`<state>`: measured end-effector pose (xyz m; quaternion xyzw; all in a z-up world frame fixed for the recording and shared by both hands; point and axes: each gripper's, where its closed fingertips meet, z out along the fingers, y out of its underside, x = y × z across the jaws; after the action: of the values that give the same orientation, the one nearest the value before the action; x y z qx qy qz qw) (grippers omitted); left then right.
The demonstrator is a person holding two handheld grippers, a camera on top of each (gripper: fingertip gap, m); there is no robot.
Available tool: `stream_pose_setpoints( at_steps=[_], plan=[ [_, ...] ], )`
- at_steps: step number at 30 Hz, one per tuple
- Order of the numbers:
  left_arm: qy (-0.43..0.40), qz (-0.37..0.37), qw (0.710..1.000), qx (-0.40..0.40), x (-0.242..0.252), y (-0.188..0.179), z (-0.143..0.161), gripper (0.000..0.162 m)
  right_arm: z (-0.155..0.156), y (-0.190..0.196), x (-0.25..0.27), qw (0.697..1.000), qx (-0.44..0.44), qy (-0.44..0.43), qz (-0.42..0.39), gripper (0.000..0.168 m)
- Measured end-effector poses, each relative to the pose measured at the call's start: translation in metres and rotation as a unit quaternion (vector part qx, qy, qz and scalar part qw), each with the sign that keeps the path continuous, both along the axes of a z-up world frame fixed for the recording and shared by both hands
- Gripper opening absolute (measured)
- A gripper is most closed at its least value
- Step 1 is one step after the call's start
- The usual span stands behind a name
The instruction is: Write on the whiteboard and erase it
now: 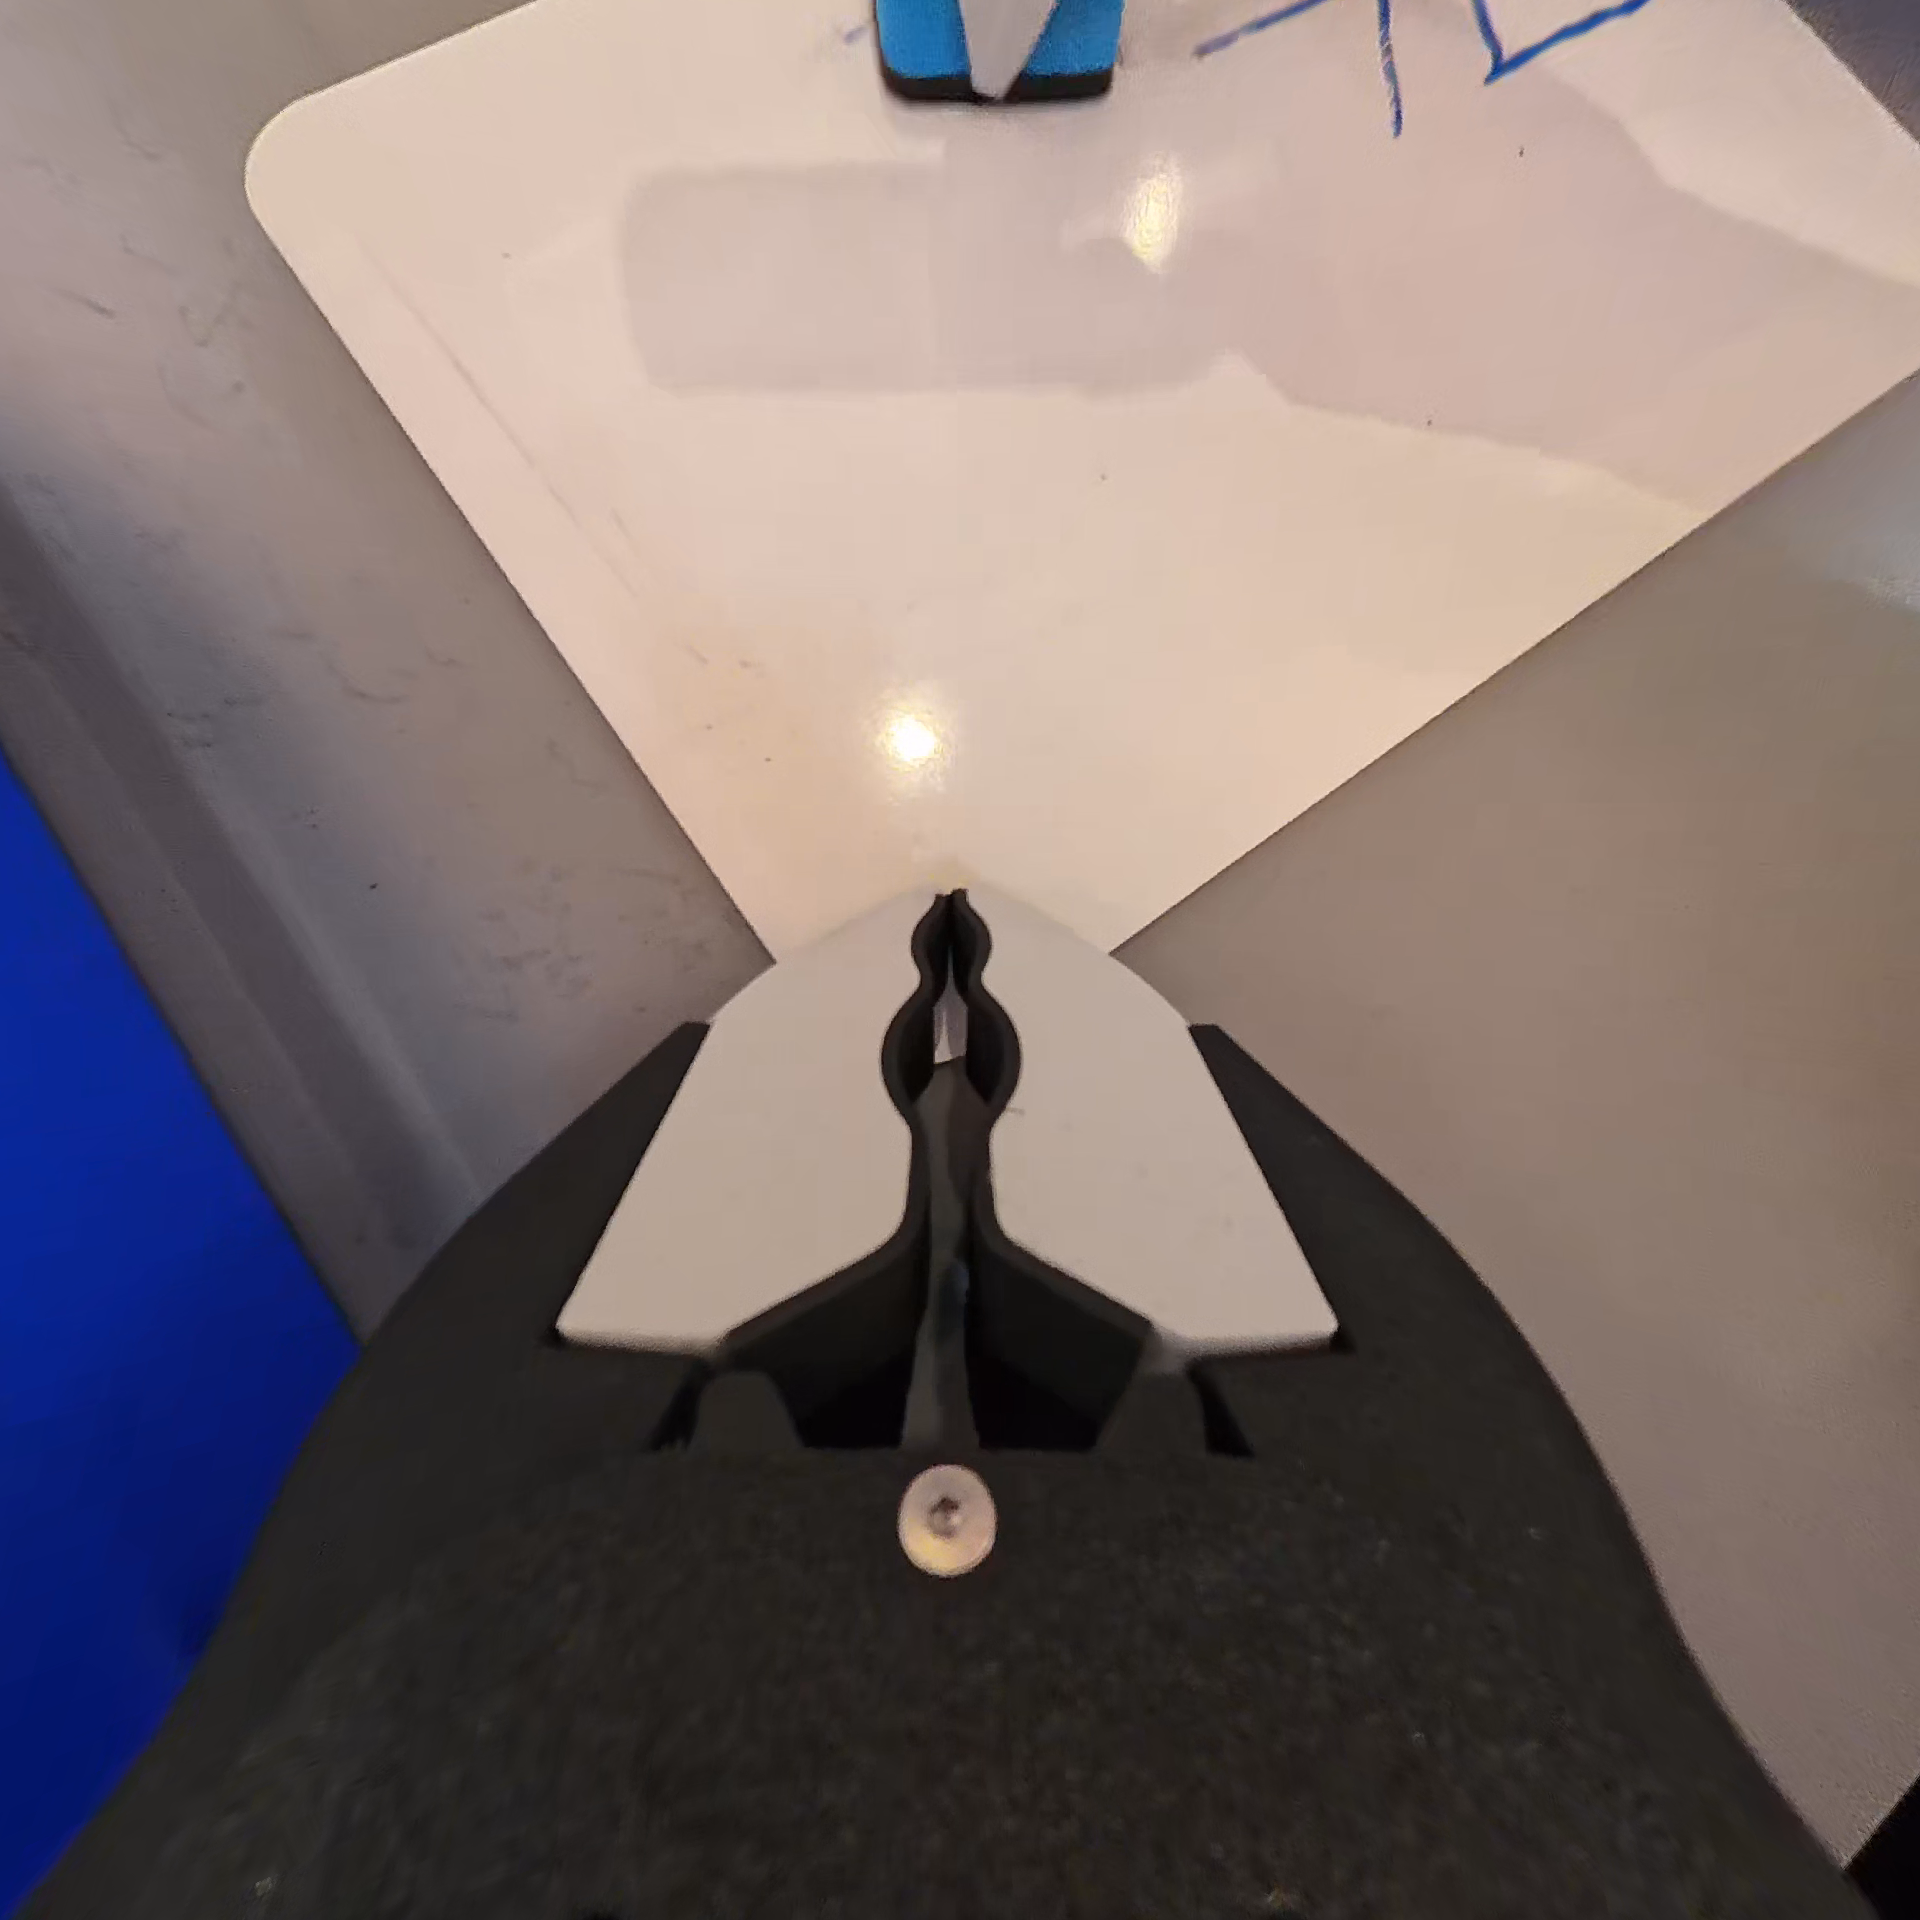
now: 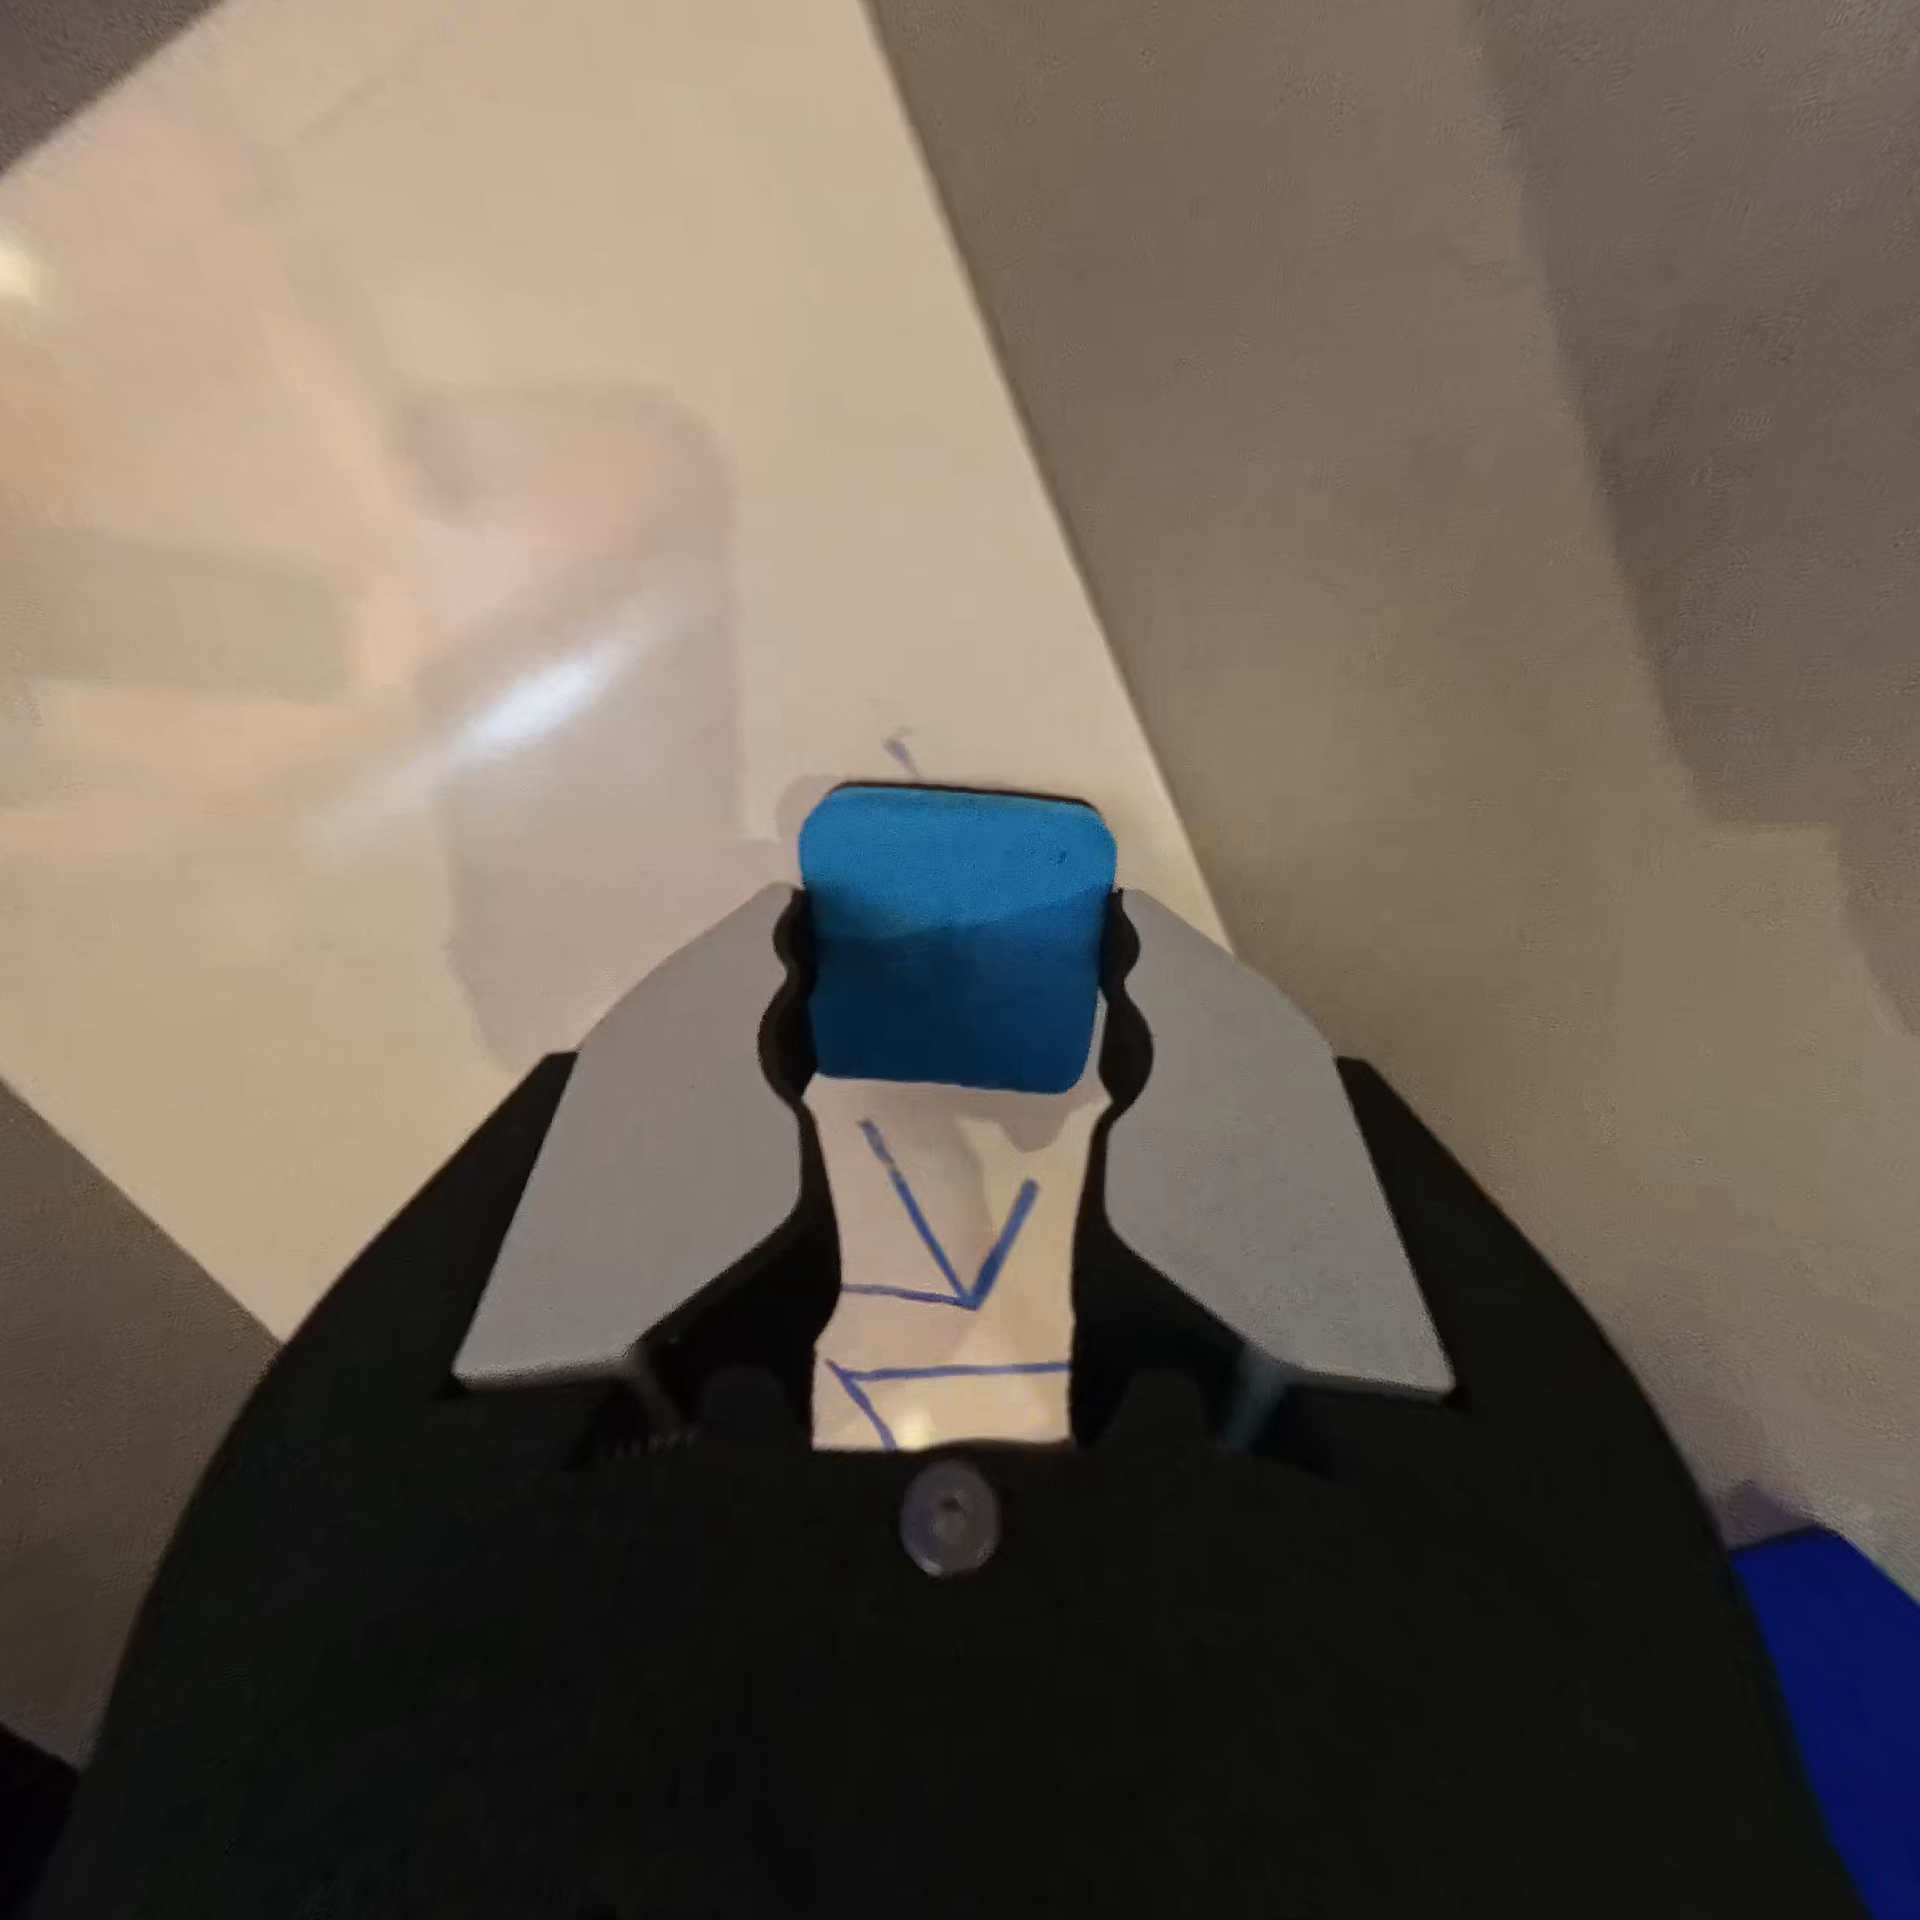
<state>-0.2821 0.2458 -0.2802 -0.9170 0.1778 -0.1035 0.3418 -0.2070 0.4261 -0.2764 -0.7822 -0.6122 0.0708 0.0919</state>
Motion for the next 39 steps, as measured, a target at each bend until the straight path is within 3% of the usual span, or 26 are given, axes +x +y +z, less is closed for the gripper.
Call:
stream_pose_setpoints(
  at_steps=[3, 7, 11, 14, 16, 18, 20, 24, 25, 28, 32, 34, 36, 37, 39],
  plan=[
    [-0.008, 0.001, 1.0, 0.0, 0.0, 0.0, 0.0, 0.0, -0.001, 0.026, 0.004, 0.996, -0.032, -0.025, -0.077, 0.052],
    [-0.02, -0.003, 1.0, -0.002, 0.003, 0.002, 0.0, 0.0, 0.001, -0.014, -0.032, 0.996, 0.011, -0.074, 0.048, 0.052],
    [-0.022, -0.002, 1.0, 0.001, 0.004, 0.002, 0.0, 0.0, 0.0, 0.03, -0.012, 0.995, -0.025, -0.065, -0.069, 0.052],
    [-0.025, -0.001, 1.0, -0.001, 0.004, 0.002, 0.0, 0.001, 0.0, -0.017, -0.035, 0.998, -0.015, -0.058, 0.03, 0.052],
    [-0.028, 0.0, 1.0, -0.003, 0.004, 0.002, 0.0, 0.001, 0.001, -0.013, -0.018, 0.997, -0.002, -0.074, 0.027, 0.052],
    [-0.024, 0.001, 1.0, -0.004, 0.001, 0.001, 0.001, 0.0, 0.002, 0.026, 0.03, 0.994, 0.008, -0.098, -0.058, 0.052],
    [-0.021, 0.005, 1.0, -0.012, -0.001, -0.001, 0.001, 0.0, 0.001, 0.028, 0.05, 0.992, -0.02, -0.091, -0.086, 0.052],
    [-0.009, -0.001, 0.998, -0.059, -0.002, -0.006, 0.0, 0.0, -0.001, -0.03, 0.017, 0.997, -0.013, -0.064, 0.03, 0.052],
    [0.0, -0.01, 0.997, -0.079, -0.001, -0.009, 0.0, 0.0, -0.001, -0.027, 0.019, 0.998, -0.017, -0.06, 0.027, 0.052],
    [0.03, -0.031, 0.989, -0.143, -0.001, -0.014, 0.0, 0.0, -0.002, 0.017, 0.05, 0.994, -0.034, -0.059, -0.087, 0.052],
    [0.05, -0.046, 0.978, -0.195, -0.002, -0.015, -0.001, 0.0, -0.001, -0.027, 0.032, 0.998, -0.013, -0.058, 0.006, 0.052],
    [0.07, -0.056, 0.972, -0.216, -0.004, -0.016, -0.001, 0.0, 0.0, -0.014, 0.054, 0.996, 0.005, -0.084, -0.011, 0.052],
    [0.094, -0.067, 0.968, -0.224, -0.007, -0.015, -0.001, 0.0, 0.001, 0.018, 0.092, 0.991, 0.008, -0.103, -0.09, 0.052],
    [0.098, -0.07, 0.967, -0.225, -0.007, -0.014, -0.001, 0.0, 0.0, 0.017, 0.097, 0.99, -0.012, -0.093, -0.106, 0.052],
    [0.093, -0.075, 0.966, -0.23, -0.006, -0.013, -0.001, 0.0, -0.001, -0.008, 0.077, 0.996, -0.013, -0.068, -0.061, 0.052]
  ],
)
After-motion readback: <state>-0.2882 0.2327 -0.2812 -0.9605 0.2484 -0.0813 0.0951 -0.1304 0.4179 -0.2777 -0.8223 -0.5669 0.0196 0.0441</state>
